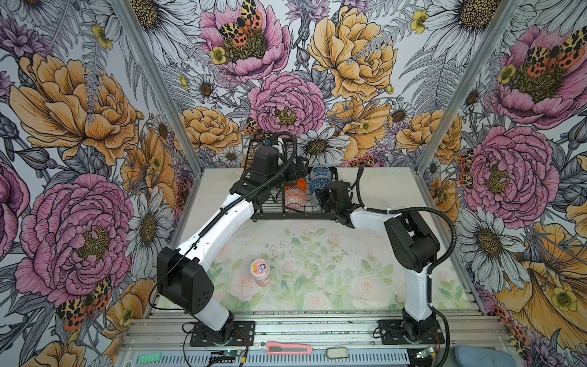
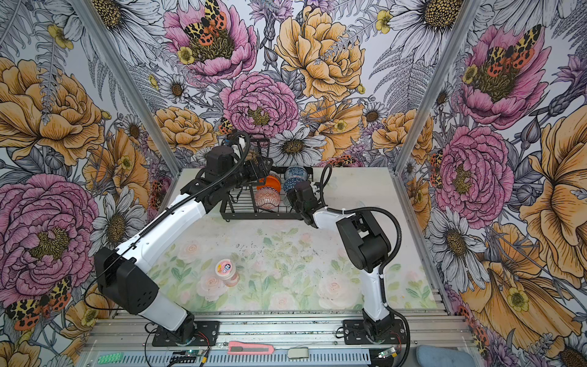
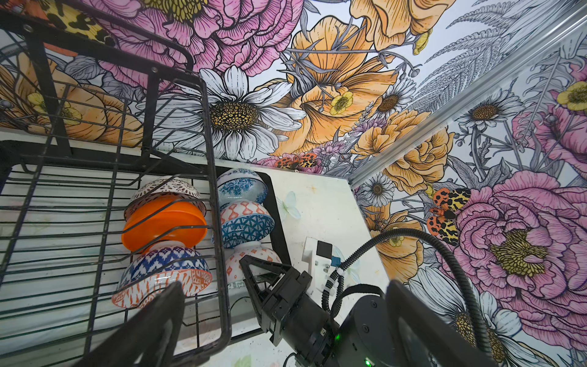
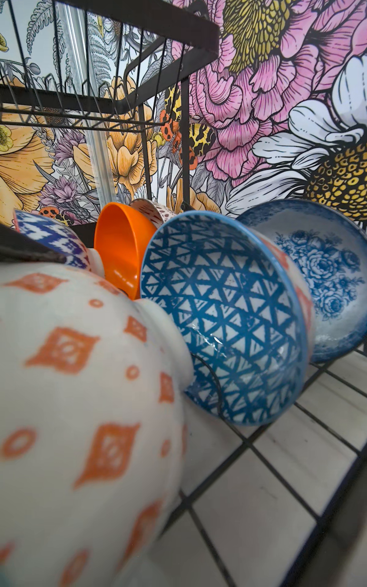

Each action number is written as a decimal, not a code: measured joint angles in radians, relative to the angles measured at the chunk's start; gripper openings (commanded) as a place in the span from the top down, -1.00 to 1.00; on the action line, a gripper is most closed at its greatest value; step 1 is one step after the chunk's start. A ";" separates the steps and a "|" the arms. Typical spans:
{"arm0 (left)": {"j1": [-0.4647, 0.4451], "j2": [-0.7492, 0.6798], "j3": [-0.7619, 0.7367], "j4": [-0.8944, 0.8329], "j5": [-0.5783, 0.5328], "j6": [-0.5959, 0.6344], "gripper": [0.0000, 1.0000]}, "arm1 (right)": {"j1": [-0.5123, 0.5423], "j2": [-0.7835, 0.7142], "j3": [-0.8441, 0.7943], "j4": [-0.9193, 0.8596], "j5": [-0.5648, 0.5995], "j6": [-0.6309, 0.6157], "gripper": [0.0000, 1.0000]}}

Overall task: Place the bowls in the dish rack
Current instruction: 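Settle the green-patterned bowl upright in the rack slot with the right gripper, then open the right gripper and draw it back from the rack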

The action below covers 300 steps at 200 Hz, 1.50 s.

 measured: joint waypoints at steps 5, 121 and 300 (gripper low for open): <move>0.000 0.000 0.000 0.000 0.000 0.000 -0.97 | 0.000 0.000 0.002 -0.003 -0.001 0.000 0.45; 0.000 0.000 0.000 0.000 0.000 0.000 -0.97 | -0.007 0.000 0.017 -0.051 -0.018 -0.033 0.25; 0.006 0.000 0.000 0.008 0.000 0.000 -0.97 | -0.032 -0.042 0.034 -0.151 -0.037 -0.091 -0.11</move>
